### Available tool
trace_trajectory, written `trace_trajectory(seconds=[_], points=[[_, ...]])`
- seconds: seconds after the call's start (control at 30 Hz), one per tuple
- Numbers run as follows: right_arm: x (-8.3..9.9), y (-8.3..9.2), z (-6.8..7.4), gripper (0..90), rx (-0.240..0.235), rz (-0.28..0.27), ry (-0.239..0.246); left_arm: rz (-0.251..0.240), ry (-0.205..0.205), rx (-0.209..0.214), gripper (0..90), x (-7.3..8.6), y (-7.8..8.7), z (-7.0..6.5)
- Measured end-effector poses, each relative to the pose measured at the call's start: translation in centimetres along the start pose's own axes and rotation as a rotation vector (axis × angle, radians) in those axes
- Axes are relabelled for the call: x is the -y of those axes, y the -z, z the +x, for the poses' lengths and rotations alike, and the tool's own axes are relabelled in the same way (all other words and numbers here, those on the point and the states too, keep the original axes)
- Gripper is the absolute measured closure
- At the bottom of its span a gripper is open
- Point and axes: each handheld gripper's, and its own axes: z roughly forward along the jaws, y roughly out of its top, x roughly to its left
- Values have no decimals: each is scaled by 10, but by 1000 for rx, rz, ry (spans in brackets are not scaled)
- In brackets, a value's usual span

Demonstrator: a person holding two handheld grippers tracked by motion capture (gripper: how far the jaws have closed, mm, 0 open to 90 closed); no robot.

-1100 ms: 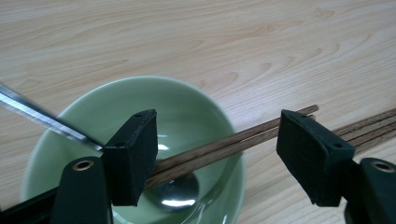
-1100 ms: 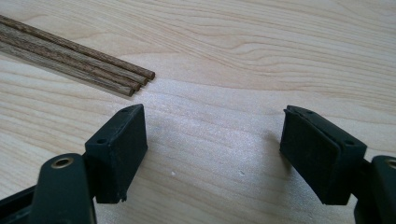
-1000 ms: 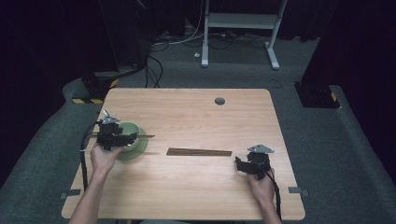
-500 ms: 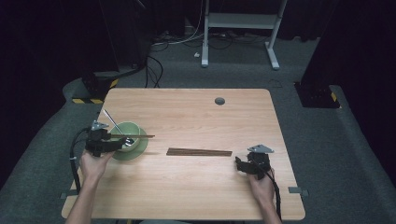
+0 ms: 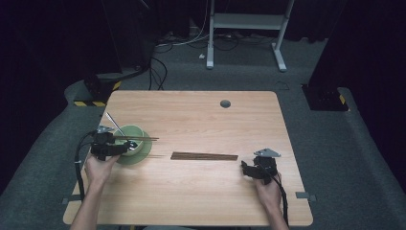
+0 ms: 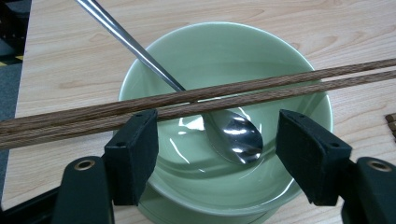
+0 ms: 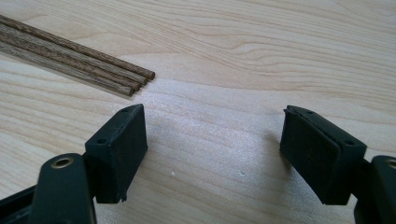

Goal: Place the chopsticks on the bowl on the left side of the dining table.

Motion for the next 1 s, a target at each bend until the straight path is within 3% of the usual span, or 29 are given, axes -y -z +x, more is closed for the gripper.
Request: trace_trajectory(seconds=[0.57,1.0], points=[[0,0,0,225,0,0,0,-38,13,15,303,1,5,-6],[0,0,0,225,0,0,0,-99,8,55,297,3,13,-23]])
